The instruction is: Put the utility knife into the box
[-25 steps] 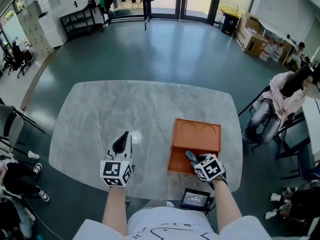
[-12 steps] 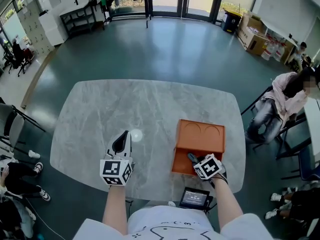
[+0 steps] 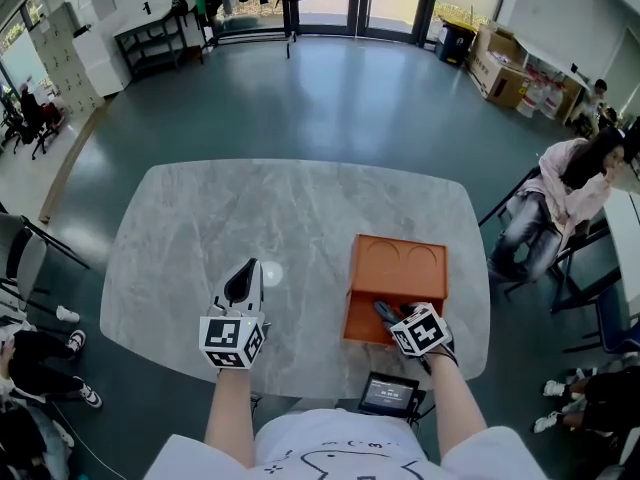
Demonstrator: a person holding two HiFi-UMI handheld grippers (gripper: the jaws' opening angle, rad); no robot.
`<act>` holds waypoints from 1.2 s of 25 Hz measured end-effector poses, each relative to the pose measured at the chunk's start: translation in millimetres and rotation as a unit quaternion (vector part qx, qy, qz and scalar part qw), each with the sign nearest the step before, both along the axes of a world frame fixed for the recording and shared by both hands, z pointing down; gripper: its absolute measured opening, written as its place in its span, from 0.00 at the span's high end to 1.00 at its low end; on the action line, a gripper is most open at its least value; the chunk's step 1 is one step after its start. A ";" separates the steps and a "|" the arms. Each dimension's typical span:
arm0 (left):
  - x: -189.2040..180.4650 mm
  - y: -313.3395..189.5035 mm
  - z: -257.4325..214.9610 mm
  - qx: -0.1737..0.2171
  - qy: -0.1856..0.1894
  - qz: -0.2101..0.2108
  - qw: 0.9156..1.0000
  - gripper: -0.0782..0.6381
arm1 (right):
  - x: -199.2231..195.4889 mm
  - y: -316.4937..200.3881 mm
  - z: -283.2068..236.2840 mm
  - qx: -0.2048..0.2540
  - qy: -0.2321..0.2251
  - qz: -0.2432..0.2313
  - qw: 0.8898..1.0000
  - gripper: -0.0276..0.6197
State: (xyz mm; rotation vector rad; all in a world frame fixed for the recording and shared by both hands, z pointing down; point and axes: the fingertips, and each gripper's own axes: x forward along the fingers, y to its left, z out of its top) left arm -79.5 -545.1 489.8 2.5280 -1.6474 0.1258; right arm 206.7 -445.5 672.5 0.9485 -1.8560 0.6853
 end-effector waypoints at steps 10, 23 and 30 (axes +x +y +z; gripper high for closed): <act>14.6 37.9 -18.3 0.016 -0.003 0.033 0.999 0.87 | 8.1 2.2 -57.2 0.095 -0.028 0.034 0.995 0.63; 23.7 114.5 -53.2 0.058 -0.011 0.026 0.998 0.87 | 9.4 47.9 -140.1 0.230 -0.071 0.057 0.969 0.90; 23.0 165.3 -74.5 0.088 -0.006 0.020 0.996 0.87 | 9.7 89.5 -180.0 0.313 -0.093 0.077 0.942 0.94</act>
